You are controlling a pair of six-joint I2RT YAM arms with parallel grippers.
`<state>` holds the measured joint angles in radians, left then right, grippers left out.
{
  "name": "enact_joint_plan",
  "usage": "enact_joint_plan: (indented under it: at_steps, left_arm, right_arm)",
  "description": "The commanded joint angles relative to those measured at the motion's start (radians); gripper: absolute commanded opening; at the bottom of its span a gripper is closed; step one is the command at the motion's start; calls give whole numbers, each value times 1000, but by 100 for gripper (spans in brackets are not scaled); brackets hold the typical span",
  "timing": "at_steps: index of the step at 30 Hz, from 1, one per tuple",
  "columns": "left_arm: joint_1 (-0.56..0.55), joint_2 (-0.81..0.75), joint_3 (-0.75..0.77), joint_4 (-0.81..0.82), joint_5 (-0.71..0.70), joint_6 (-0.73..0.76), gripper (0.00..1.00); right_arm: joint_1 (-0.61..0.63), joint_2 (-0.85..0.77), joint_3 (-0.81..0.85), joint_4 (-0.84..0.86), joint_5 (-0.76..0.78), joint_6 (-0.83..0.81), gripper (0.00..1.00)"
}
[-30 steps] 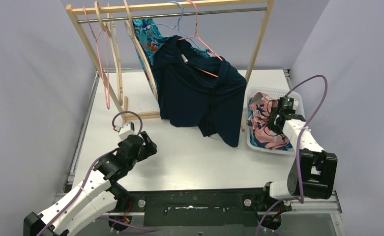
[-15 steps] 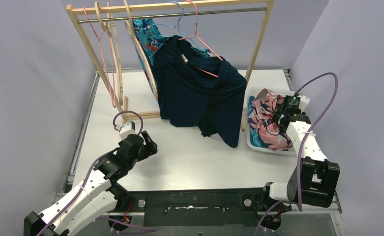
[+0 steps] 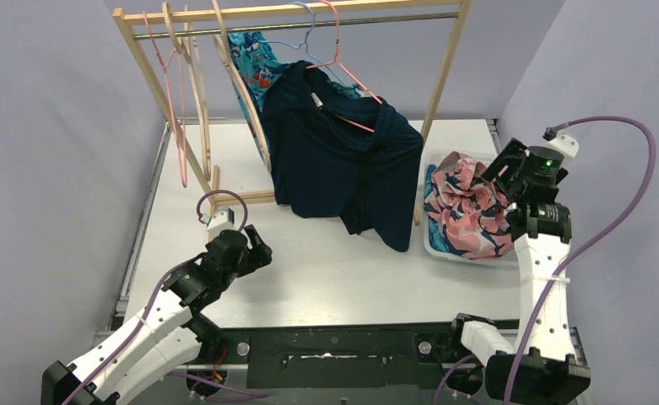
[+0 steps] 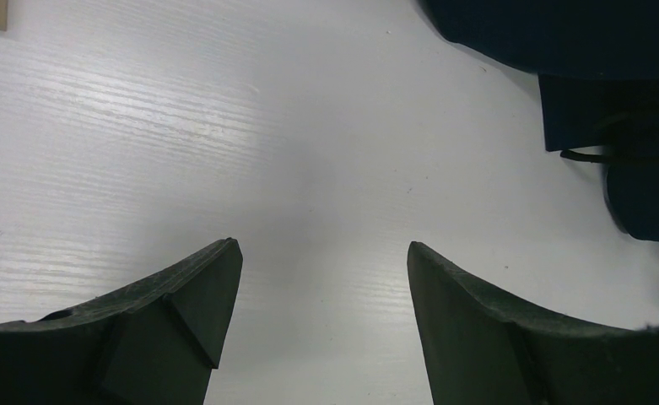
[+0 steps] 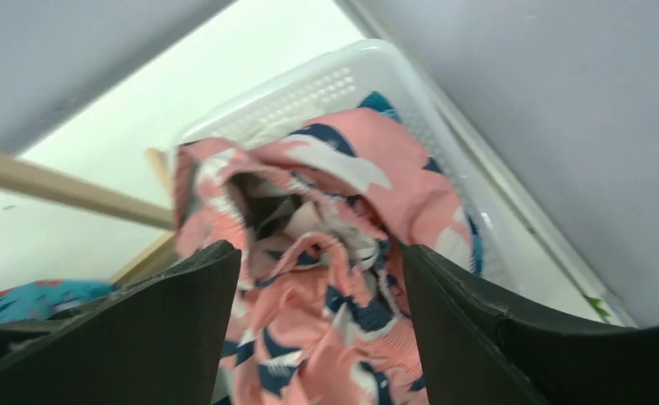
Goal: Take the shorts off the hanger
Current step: Place the shorts in the basket.
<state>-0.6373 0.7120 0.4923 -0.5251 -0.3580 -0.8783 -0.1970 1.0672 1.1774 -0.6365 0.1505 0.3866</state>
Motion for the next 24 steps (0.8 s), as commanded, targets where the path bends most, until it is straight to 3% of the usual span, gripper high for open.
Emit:
enact_joint_plan:
  at_steps: [1,4,10,16,24]
  left_arm:
    - [8,-1,2,65,12,16,72]
    - [8,3,4,65,14,20,72]
    - [9,2,3,66,23,21,72]
    - [10,-2,-1,75,25,22,72]
    - [17,35,4,89,28,43,72]
  right_arm:
    - [-4,-38,-42,63,-277,12,70]
    - [0,10,-104,172,-483,30,65]
    - [10,296,-114,138,-234,19,61]
    - [12,522,-219,191,-248,-2,60]
    - [57,348,-113,145,-151,-75,69]
